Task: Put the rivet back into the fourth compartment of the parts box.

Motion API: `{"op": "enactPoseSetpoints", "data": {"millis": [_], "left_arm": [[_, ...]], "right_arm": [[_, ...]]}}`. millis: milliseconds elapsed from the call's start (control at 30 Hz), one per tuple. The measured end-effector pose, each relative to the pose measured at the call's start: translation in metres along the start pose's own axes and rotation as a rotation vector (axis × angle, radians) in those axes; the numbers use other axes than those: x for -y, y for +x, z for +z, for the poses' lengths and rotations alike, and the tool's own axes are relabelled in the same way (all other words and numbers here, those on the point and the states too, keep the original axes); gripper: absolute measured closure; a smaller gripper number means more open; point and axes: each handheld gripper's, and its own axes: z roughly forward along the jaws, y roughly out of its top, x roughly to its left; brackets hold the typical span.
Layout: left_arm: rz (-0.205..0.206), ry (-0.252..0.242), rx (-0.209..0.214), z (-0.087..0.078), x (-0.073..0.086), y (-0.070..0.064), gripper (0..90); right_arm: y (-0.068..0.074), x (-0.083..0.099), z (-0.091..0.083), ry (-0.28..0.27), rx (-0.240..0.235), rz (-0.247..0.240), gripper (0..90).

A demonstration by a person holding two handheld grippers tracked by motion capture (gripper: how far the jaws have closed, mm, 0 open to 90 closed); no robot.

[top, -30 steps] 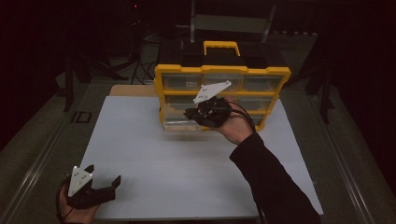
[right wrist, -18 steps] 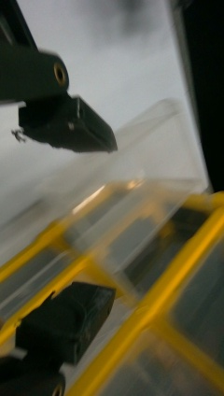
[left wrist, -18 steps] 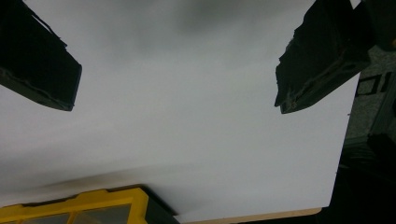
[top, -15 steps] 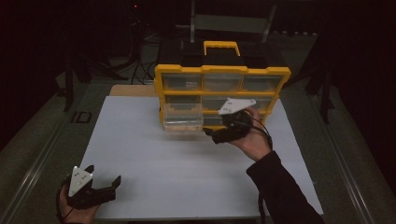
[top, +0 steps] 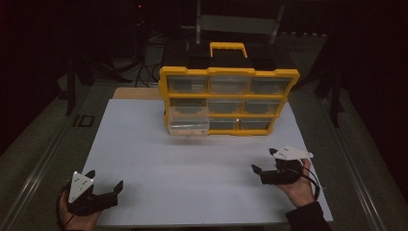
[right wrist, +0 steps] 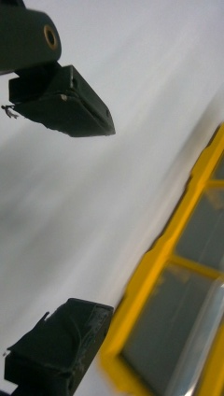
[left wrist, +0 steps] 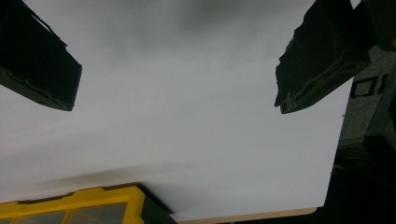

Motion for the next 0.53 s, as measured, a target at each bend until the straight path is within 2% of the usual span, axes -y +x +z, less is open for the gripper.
{"op": "enactPoseSetpoints", "data": {"millis": [33, 100, 267, 367, 533], "left_arm": [[0.000, 0.000, 0.000, 0.000, 0.000, 0.000, 1.0], [0.000, -0.003, -0.003, 0.000, 0.000, 0.000, 1.0], [0.000, -0.011, -0.004, -0.002, -0.001, 0.001, 1.0], [0.001, -0.011, -0.006, -0.002, -0.001, 0.001, 1.0], [0.008, -0.009, -0.005, -0.001, -0.001, 0.001, 1.0]], "right_arm": [[0.000, 0.000, 0.000, 0.000, 0.000, 0.000, 11.9], [-0.004, 0.012, -0.009, -0.045, 0.005, 0.040, 12.1], [-0.009, 0.025, -0.017, -0.065, 0.014, 0.086, 12.0], [-0.008, 0.032, -0.018, -0.061, 0.032, 0.076, 12.0], [-0.011, 0.033, -0.018, -0.074, 0.027, 0.078, 11.3]]}}
